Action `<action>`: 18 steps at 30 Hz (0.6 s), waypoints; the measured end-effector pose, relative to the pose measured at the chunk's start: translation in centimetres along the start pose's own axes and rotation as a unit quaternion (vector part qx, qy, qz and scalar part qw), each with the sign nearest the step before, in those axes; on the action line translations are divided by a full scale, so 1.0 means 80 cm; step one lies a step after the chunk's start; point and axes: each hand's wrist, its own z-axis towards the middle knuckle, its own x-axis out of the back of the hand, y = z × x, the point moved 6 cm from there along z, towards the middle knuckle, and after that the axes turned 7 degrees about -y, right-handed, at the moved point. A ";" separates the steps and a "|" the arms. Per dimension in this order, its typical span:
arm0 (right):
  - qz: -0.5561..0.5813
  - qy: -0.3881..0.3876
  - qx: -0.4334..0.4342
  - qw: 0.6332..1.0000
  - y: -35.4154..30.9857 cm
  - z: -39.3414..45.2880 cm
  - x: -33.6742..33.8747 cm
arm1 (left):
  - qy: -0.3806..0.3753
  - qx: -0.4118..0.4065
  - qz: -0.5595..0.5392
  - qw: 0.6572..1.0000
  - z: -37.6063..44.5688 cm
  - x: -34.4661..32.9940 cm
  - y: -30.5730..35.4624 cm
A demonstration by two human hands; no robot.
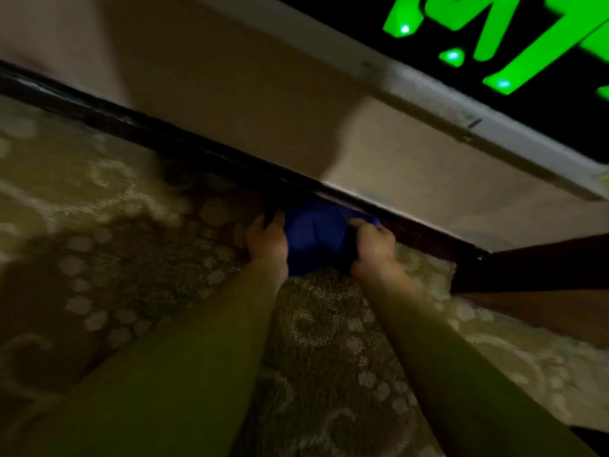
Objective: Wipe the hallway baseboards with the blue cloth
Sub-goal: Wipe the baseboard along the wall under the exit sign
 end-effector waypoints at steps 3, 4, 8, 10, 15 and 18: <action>-0.012 0.057 0.062 0.996 0.001 -0.002 0.041 | -0.036 -0.002 0.005 0.999 0.000 -0.002 -0.003; -0.030 0.071 0.095 0.993 -0.003 -0.005 0.048 | -0.046 0.006 0.003 0.999 -0.001 -0.002 -0.004; -0.144 0.142 0.180 0.963 -0.018 -0.017 0.014 | -0.081 0.038 -0.024 0.996 0.000 -0.002 -0.010; -0.175 0.122 0.243 0.946 -0.021 -0.029 -0.029 | -0.076 0.038 -0.032 0.996 0.000 -0.001 -0.010; -0.206 0.101 0.244 0.942 -0.011 -0.023 -0.033 | -0.073 0.037 -0.045 0.996 0.004 0.000 -0.010; -0.070 0.196 0.134 0.969 0.001 -0.009 0.023 | -0.078 0.040 -0.056 0.995 0.005 0.001 -0.016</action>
